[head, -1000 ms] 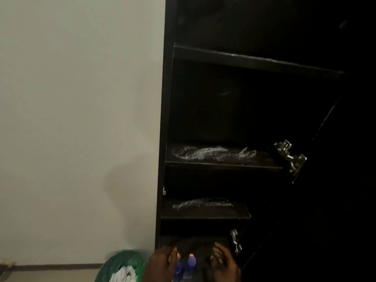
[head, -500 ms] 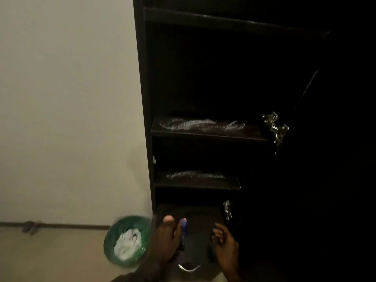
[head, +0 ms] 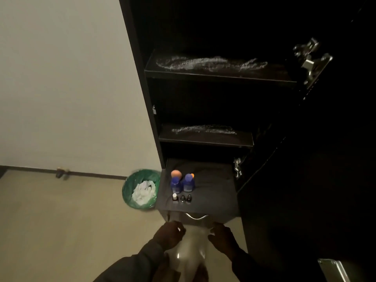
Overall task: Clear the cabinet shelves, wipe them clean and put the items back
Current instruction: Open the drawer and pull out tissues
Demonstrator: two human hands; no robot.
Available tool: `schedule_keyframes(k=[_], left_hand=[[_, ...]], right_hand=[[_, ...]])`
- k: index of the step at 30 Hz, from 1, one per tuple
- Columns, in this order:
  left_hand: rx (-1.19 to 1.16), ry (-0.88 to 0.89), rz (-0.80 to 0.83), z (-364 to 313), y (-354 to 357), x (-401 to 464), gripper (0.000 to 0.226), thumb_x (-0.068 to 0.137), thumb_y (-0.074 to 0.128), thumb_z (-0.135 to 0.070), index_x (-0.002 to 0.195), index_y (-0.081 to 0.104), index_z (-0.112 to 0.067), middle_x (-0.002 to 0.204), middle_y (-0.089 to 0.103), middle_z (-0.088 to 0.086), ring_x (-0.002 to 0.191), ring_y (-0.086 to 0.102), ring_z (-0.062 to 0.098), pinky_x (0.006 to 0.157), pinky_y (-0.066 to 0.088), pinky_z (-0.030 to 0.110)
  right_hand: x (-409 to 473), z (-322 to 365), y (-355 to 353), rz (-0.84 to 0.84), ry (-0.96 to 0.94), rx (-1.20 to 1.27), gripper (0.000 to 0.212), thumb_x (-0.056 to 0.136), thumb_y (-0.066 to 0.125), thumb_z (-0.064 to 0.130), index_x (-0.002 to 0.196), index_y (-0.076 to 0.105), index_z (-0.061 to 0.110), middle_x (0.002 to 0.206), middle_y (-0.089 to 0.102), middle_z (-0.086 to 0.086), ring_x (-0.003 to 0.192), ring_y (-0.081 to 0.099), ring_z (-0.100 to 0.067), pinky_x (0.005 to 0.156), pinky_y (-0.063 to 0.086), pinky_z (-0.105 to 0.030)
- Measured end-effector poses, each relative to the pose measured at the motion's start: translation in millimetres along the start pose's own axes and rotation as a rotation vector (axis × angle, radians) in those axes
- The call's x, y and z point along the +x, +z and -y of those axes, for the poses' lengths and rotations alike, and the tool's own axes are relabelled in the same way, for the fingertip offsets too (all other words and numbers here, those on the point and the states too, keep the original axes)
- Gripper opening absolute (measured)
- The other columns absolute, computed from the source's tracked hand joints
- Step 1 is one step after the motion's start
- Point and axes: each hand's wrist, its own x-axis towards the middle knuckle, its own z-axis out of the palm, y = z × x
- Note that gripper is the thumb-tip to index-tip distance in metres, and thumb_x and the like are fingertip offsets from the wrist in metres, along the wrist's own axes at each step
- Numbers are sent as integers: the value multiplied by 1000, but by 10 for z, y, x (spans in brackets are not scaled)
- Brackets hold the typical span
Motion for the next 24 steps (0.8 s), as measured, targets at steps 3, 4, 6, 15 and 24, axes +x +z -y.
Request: schedule_keyframes(k=[3,4,6,15,24], left_hand=[[-126,-99,225,144,211,59,21,97,53,-30,110,63,-17,84,68,-2,55,59,7,44,40,10],[-154,-122,254,195,262,92,22,97,54,-26,113,63,-13,84,67,-2,53,56,5,44,40,11],[-174,-143,273,276,325,200,24,96,54,-19,117,63,-11,97,68,6,65,59,8,56,46,14],[41,44,26,309,359,890,47,101,44,-26,148,38,-20,148,48,4,132,50,23,110,39,31],[219,153,174,358,469,1181,58,102,43,-20,154,20,-22,148,47,9,119,59,27,100,49,38]], right_hand=[[101,-53,144,103,10,-40,49,88,62,16,135,52,21,116,63,0,110,61,-14,86,45,-15],[145,-58,190,116,21,-40,54,88,61,16,139,48,25,121,63,-1,109,61,-14,84,45,-14],[253,-63,268,125,37,-20,62,88,61,17,145,40,29,127,60,-3,106,58,-13,83,45,-14],[939,-134,554,106,-57,-268,77,93,58,26,156,14,20,158,30,-2,140,34,-25,108,36,-31],[1141,-254,882,106,-123,-387,75,92,59,18,155,17,19,161,19,-2,135,40,-26,104,41,-33]])
